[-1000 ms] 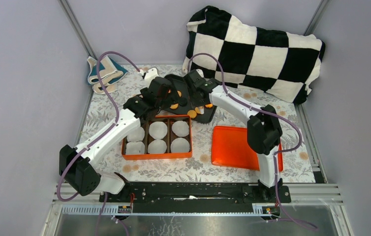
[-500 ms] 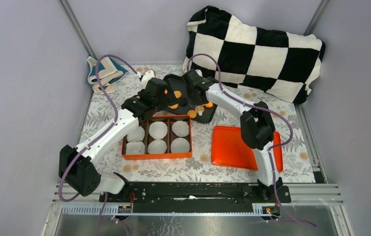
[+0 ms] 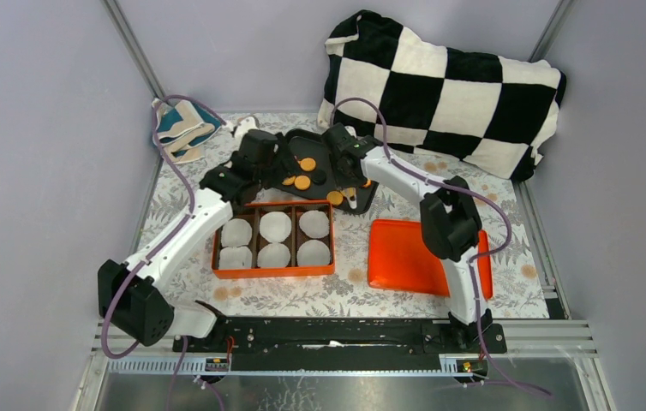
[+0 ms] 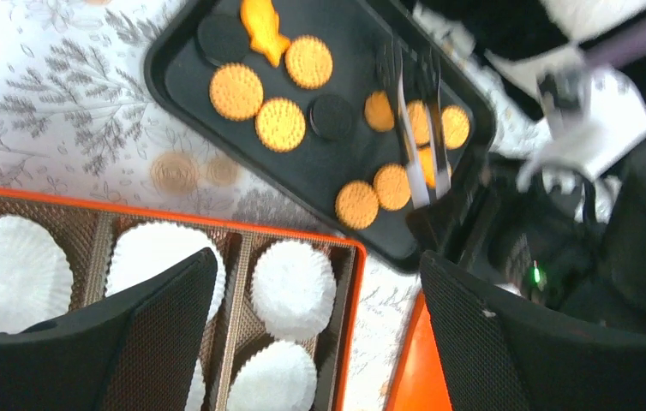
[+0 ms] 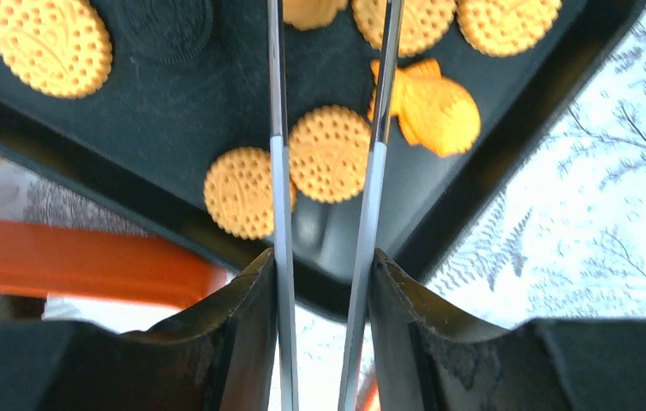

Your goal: Pack the cookies

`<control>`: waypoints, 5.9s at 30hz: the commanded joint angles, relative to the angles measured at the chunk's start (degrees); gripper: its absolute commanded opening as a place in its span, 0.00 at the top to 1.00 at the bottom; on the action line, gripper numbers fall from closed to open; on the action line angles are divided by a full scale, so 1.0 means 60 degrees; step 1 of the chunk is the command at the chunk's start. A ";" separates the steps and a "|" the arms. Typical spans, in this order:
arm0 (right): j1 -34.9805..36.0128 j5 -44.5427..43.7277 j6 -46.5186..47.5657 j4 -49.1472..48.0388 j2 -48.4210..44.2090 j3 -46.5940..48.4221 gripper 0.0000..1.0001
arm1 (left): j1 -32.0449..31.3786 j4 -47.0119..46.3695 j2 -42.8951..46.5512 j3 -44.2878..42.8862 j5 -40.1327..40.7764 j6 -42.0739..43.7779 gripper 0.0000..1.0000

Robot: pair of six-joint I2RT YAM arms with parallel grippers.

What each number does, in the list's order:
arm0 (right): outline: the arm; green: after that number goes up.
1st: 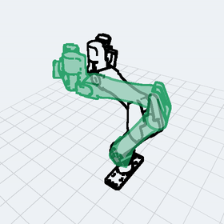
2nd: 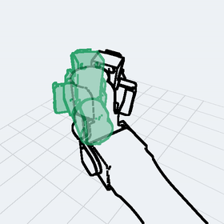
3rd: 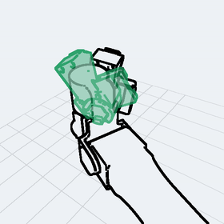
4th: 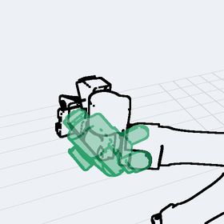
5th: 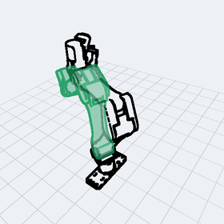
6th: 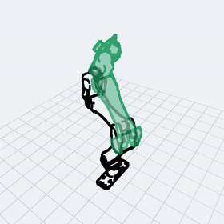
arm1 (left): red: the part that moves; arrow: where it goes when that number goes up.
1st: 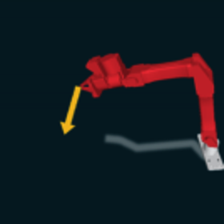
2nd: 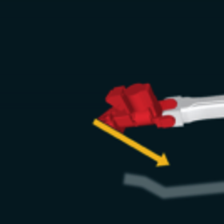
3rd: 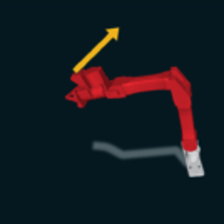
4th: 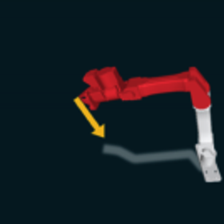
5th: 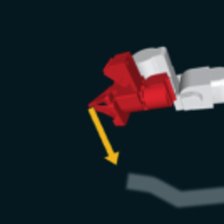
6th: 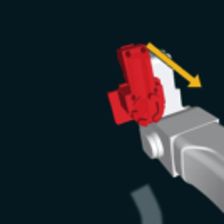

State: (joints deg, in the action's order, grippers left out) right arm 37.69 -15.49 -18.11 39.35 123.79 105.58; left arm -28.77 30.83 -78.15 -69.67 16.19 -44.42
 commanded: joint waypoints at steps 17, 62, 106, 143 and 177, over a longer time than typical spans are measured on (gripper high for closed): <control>0.1912 0.2050 0.0279 0.0669 -0.4359 -0.0694 1.00 | 0.2427 0.0602 0.0627 -0.2383 -0.0304 0.0110 0.08; 0.0925 0.0536 0.0925 0.0406 -0.0827 0.0678 1.00 | 0.3932 -0.0347 0.0850 -0.1462 -0.2610 0.0358 0.06; 0.0925 0.0946 0.0960 0.0848 0.0039 0.1427 0.46 | 0.3932 -0.0650 0.0678 -0.1011 -0.3515 0.0124 0.06; 0.2080 0.1494 0.1083 0.1140 -0.3708 0.0428 1.00 | 0.5323 0.0253 0.0867 -0.2512 -0.3336 0.0065 0.05; 0.4778 0.1897 0.1324 0.1020 -0.0999 0.2197 0.48 | 0.6909 -0.0428 0.0531 -0.1565 -0.5529 0.0037 0.04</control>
State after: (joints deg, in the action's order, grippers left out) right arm 66.48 -1.63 -11.38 47.35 119.44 116.84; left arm 12.53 31.66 -75.24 -80.49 -14.76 -45.60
